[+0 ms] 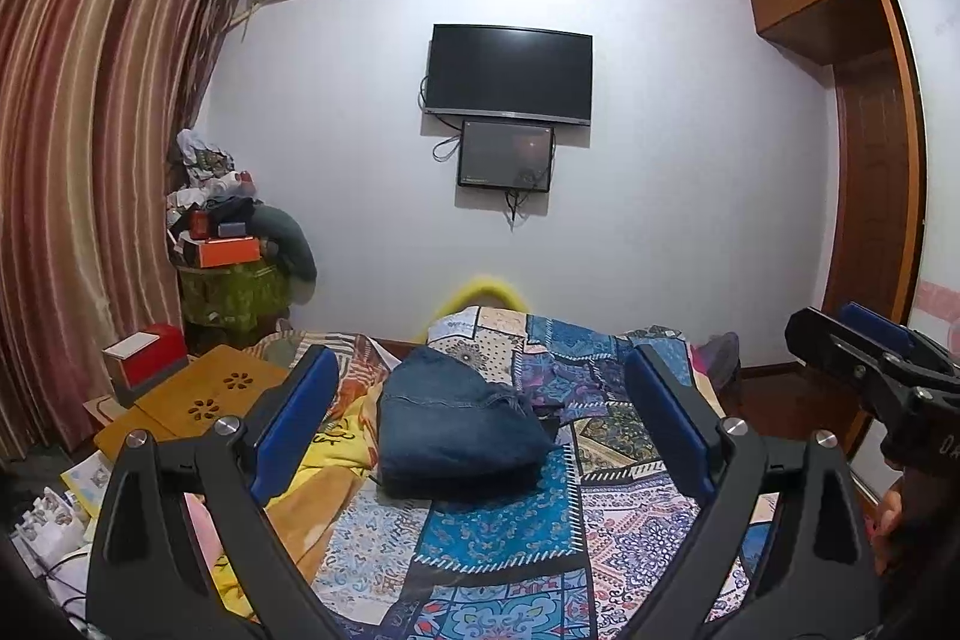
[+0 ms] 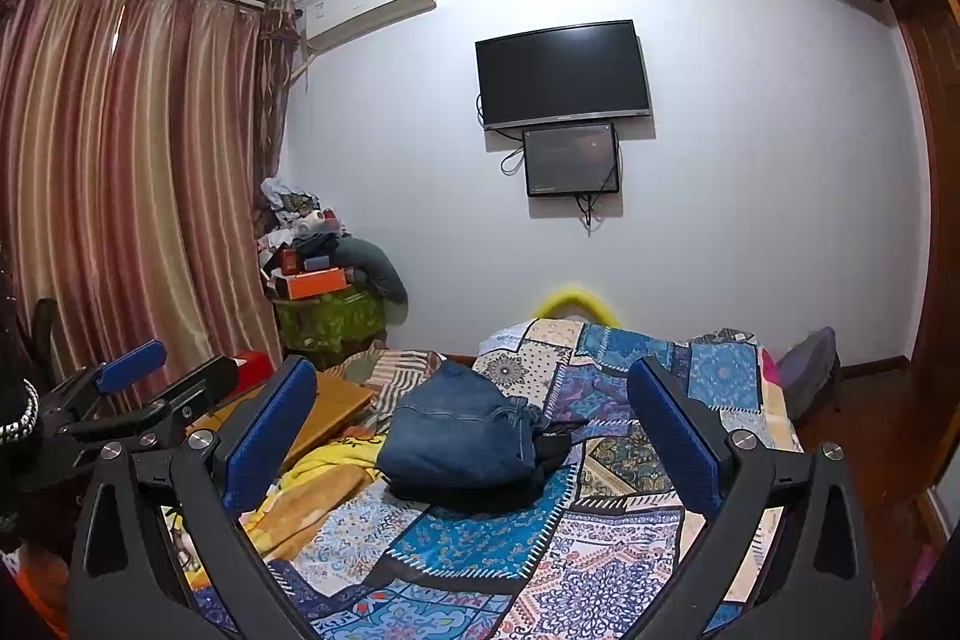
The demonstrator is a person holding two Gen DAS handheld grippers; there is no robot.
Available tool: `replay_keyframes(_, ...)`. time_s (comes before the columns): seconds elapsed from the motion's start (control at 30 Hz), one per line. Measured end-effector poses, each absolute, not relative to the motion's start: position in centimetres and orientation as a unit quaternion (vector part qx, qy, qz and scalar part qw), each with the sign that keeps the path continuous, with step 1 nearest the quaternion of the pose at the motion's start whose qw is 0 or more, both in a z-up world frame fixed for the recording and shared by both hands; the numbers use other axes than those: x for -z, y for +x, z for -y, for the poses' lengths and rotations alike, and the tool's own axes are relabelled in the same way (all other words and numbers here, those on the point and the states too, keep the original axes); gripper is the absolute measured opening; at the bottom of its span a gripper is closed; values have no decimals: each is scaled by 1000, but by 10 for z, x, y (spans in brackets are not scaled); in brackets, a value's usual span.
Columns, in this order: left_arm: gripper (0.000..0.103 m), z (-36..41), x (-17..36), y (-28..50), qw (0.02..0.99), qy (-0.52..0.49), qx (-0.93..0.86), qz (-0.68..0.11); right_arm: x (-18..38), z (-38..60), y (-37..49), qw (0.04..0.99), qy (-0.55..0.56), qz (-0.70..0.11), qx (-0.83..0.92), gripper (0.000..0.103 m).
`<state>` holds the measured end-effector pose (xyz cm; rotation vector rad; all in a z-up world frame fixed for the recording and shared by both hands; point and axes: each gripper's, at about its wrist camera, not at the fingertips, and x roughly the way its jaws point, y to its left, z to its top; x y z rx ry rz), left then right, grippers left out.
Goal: Fold large clothes
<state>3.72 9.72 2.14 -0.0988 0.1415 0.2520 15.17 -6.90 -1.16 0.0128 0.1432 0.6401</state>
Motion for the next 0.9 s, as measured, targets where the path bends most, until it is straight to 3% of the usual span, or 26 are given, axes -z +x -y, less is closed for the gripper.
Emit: replay_keyframes(0.9, 97, -97, -18, 41, 989, -55, -112, -81, 13, 62, 154, 948, 0, -80, -309, 103)
